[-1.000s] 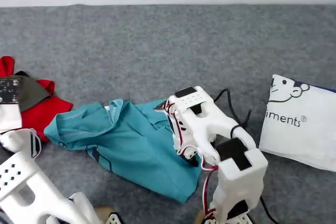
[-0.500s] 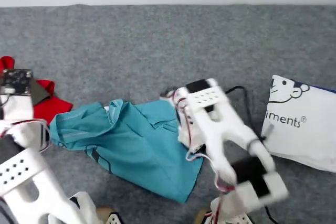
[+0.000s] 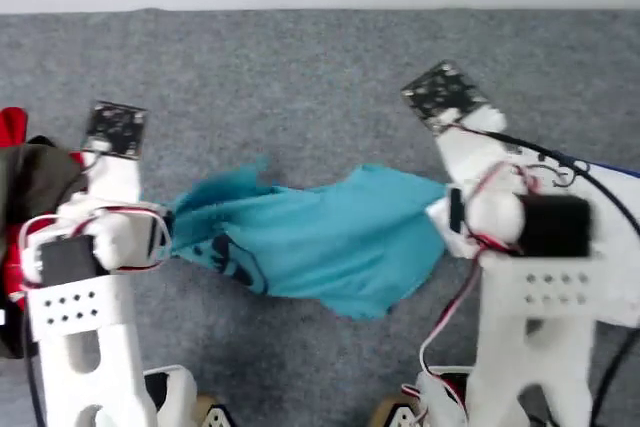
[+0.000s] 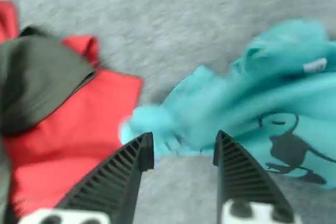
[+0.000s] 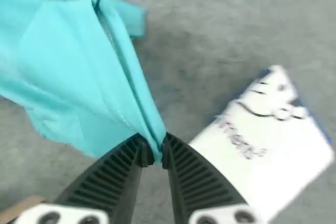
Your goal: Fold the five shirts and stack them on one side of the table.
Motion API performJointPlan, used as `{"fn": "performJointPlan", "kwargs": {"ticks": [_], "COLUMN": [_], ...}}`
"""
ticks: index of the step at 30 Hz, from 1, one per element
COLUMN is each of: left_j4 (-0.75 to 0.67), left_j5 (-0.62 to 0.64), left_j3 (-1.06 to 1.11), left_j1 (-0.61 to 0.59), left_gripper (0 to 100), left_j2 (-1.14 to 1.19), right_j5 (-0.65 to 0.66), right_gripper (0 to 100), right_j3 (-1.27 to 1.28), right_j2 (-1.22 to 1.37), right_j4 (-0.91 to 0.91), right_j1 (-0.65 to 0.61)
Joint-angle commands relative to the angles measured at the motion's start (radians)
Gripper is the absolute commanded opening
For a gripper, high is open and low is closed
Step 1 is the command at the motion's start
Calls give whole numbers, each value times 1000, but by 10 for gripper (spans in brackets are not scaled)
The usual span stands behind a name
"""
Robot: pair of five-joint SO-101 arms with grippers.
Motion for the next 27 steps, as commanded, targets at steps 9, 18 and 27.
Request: {"fn": "performJointPlan", "kwargs": {"ticks": [9,18,27], "left_j4": [-21,17,112], "left_j5": [74,91,91], "left_j3": [-130,-472,-820], "left_j1": [164,216,376], "left_gripper": [195,195,195], "left_j2": [215,588,957], "right_j5": [153,212,210], "right_gripper": [9,9,9], "right_j3": [-68,189,368], "right_j2": [-217,-341,-409], "right_j4": [42,41,41], "right_j1": [113,107,105]}}
